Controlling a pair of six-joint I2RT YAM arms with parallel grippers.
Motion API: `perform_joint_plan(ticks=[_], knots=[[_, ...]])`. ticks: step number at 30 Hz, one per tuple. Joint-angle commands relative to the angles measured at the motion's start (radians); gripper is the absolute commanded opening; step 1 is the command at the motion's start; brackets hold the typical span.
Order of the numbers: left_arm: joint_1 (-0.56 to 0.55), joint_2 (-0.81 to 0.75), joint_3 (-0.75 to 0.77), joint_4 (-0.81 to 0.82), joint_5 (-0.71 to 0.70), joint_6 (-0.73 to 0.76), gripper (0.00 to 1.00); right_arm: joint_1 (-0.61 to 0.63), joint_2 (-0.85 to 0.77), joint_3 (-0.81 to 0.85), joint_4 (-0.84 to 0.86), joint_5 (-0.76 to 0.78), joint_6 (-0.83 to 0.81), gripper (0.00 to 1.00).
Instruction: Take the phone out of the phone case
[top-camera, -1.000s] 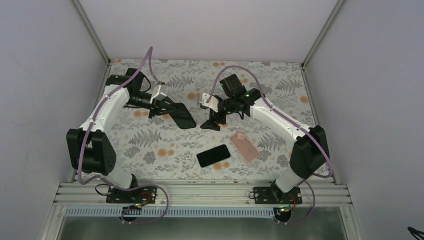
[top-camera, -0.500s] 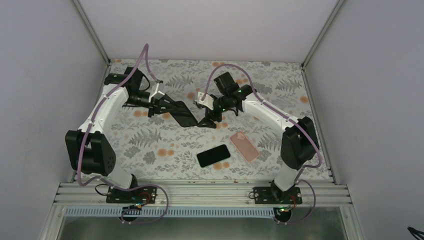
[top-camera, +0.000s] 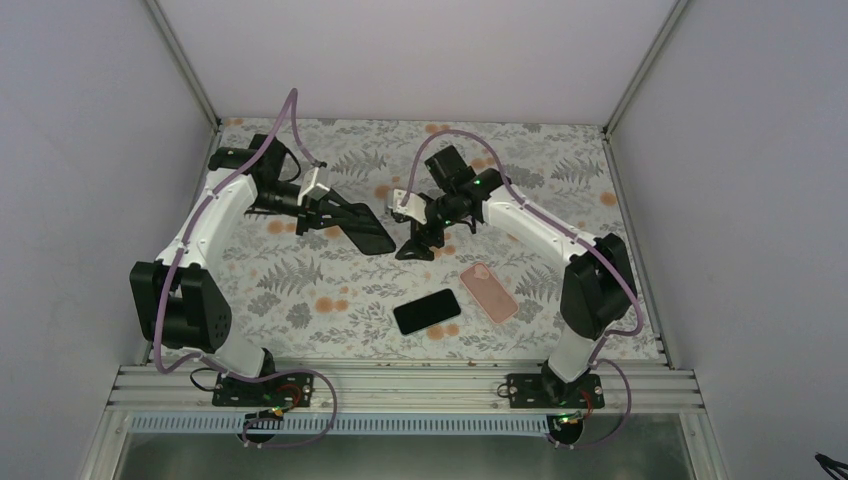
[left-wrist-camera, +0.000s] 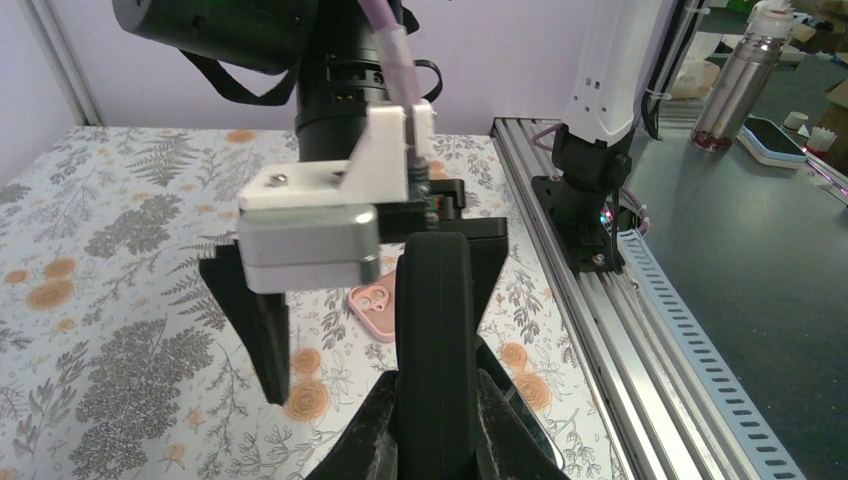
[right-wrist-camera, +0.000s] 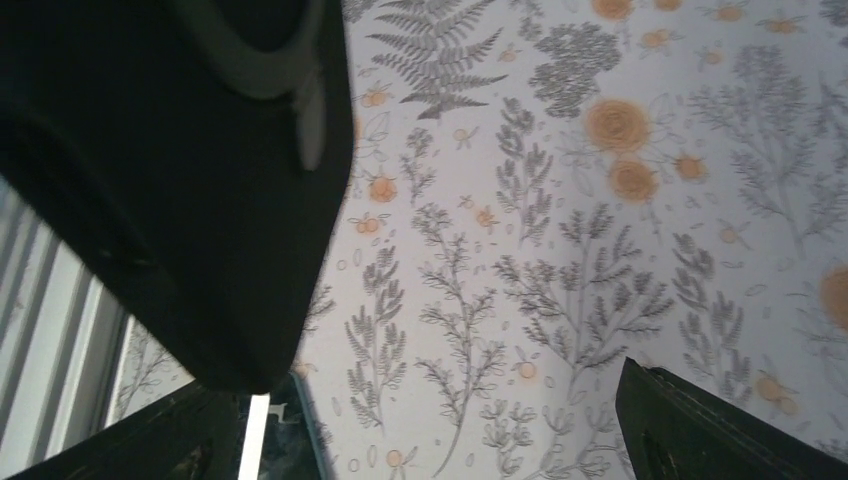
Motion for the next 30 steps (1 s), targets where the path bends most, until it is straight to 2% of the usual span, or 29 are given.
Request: perform_joint_plan(ticks=[1, 17, 30], knots=[[-0.006, -0.011, 0.015, -0.004, 0.073, 0.033, 0.03, 0.043, 0.008, 0.010, -0.046, -0.012, -0.029, 0.96], [-0.010, -0.030, -0.016, -0.004, 0.085, 0.030, 0.03, 0.042, 0.071, 0.063, 0.010, 0.047, 0.037, 0.93], [-0.033, -0.045, -0.012, -0.005, 0.064, -0.002, 0.02, -0.021, 0.076, 0.092, -0.014, 0.039, -0.019, 0.91]])
